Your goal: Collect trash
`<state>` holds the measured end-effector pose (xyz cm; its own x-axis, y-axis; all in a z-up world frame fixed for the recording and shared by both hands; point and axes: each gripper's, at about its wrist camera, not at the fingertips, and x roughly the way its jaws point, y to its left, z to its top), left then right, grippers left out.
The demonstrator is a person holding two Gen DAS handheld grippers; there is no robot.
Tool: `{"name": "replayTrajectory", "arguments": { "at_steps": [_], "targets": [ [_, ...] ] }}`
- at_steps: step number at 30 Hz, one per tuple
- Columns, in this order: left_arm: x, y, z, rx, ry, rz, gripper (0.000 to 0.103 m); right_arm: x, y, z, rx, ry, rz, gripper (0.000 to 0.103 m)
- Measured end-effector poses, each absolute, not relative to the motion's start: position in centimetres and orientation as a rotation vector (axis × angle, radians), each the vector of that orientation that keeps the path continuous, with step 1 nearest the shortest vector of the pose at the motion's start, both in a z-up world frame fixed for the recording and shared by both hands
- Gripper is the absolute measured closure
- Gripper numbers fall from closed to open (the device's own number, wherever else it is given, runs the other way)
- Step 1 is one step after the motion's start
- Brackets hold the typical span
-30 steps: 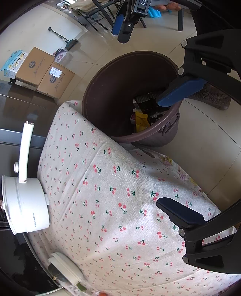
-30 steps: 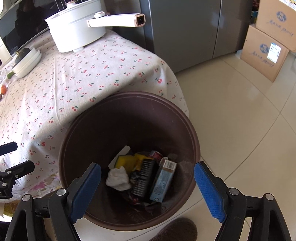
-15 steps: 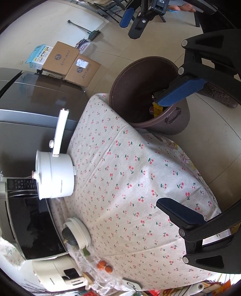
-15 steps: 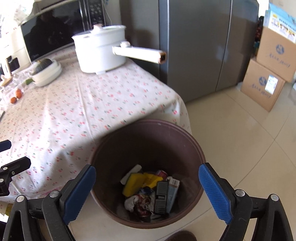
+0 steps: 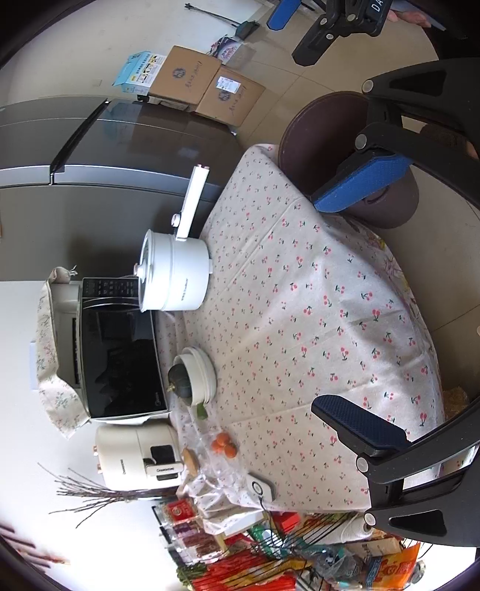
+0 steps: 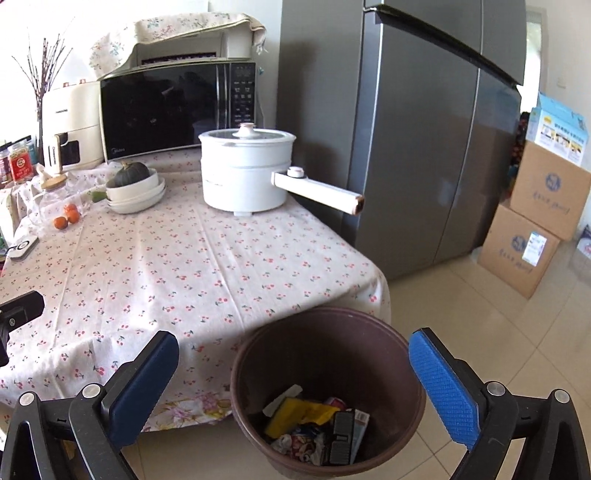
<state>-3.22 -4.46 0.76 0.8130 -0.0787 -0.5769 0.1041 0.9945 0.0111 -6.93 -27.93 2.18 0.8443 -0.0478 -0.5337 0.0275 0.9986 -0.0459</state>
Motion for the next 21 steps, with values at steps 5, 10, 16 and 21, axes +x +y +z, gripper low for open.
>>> {"name": "replayTrajectory", "arguments": {
  "at_steps": [5,10,16,21],
  "targets": [
    [-4.3,-4.2,1.2,0.084,0.558,-0.062,0.001,-6.7,-26.2,2.0,-0.091,0.532,-0.022,0.001],
    [-4.4,-3.7,0.8,0.09,0.562,-0.032,0.0,-6.1,-25.7,1.7,-0.081,0.541,-0.009,0.001],
    [-4.4,-3.0,0.4,0.08,0.573,-0.003,0.0,-5.9,-25.4,1.7,-0.075,0.54,-0.003,0.001],
    [-4.4,-2.7,0.3,0.075,0.571,0.01,0.0,-5.9,-24.9,1.7,-0.07,0.539,0.017,0.001]
  ]
}}
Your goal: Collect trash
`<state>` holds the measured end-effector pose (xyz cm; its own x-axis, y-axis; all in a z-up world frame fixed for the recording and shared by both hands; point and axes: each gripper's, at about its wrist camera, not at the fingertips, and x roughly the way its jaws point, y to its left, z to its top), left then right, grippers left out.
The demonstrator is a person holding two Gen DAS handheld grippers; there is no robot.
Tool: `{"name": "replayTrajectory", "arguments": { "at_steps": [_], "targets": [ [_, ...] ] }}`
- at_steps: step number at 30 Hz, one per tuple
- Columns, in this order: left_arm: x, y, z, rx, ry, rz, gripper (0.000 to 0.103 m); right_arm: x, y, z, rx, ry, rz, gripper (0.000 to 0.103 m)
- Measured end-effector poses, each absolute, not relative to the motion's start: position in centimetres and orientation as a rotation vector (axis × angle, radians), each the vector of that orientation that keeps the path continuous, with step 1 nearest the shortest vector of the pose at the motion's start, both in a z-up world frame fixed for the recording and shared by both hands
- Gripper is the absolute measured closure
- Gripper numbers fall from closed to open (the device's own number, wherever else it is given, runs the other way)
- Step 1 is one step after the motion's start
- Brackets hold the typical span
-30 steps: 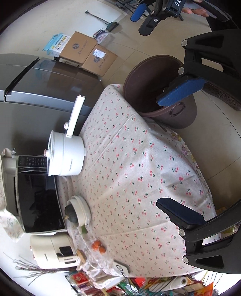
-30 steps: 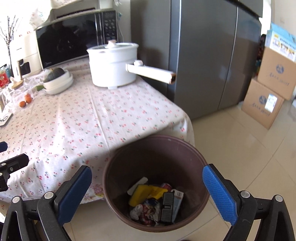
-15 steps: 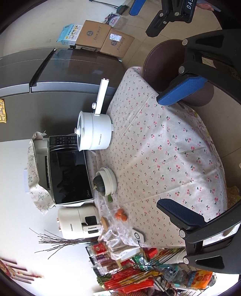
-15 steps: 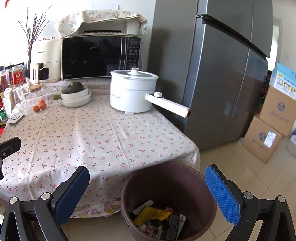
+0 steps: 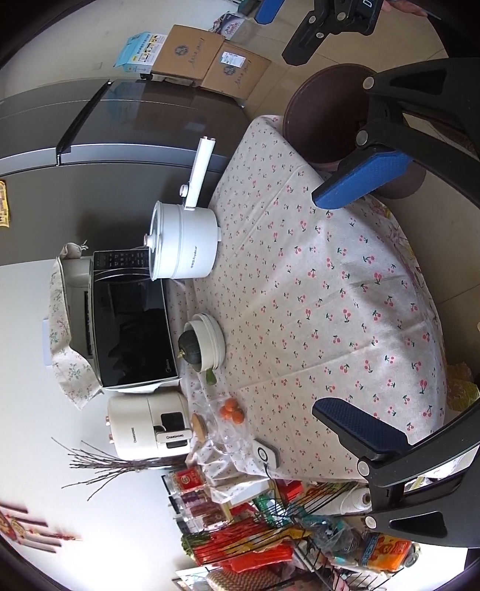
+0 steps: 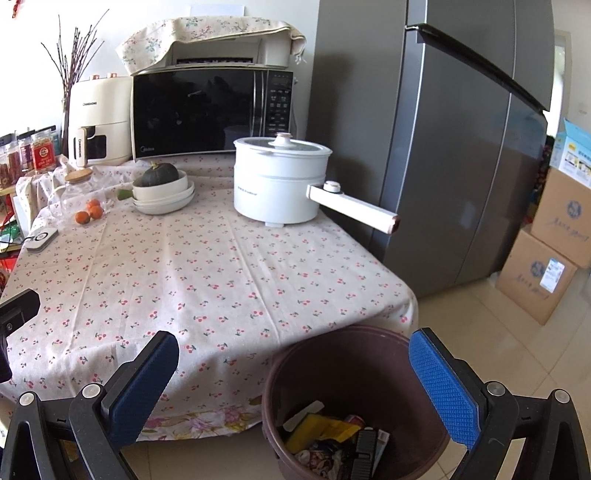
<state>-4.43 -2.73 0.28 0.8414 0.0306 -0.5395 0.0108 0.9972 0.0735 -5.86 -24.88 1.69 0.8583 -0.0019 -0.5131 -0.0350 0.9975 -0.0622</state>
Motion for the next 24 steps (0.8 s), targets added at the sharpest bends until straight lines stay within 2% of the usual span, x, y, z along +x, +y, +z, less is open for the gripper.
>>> {"name": "replayTrajectory", "arguments": {
  "at_steps": [24],
  "targets": [
    [-4.54,-3.19,0.6,0.067,0.558,0.0,0.0,-5.76,-25.55,1.62,-0.05,0.538,0.003,0.001]
  ]
}}
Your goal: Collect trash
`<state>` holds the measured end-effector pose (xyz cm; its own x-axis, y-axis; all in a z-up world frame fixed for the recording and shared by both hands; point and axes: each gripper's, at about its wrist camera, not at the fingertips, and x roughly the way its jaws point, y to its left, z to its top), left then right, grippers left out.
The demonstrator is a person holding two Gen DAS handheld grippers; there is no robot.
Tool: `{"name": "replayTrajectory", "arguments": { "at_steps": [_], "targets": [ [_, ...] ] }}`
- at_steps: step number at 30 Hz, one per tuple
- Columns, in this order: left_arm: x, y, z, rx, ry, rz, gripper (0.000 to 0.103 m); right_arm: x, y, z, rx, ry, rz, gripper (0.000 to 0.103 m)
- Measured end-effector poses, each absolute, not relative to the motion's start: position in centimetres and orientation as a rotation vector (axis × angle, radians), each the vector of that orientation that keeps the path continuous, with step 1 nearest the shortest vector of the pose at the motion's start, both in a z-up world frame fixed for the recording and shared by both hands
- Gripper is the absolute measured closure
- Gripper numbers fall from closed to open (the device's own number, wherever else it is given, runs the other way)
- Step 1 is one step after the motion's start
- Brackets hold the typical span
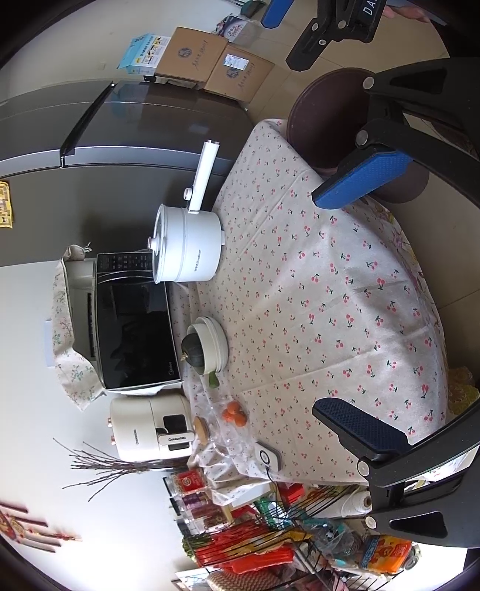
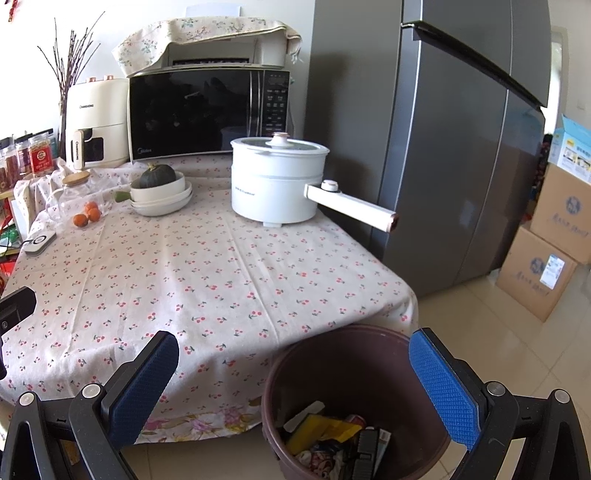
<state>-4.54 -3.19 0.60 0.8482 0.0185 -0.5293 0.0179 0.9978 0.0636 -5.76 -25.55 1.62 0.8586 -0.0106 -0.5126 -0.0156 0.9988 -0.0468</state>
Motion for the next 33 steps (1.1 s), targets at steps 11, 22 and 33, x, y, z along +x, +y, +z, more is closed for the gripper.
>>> {"name": "replayTrajectory", "arguments": {
  "at_steps": [11,22,33],
  "targets": [
    [-4.8,-3.3,0.9,0.065,0.537,-0.004,0.0,-5.7,-26.1,1.7,-0.035,0.527,-0.011,0.001],
    [-4.8,-3.3,0.9,0.068,0.538,-0.006,0.0,-5.6,-26.1,1.7,-0.036,0.531,-0.013,0.001],
    [-3.9,-2.8,0.9,0.028,0.613,-0.037,0.0,-5.9,-25.7,1.8,-0.043,0.508,-0.01,0.001]
  ]
}}
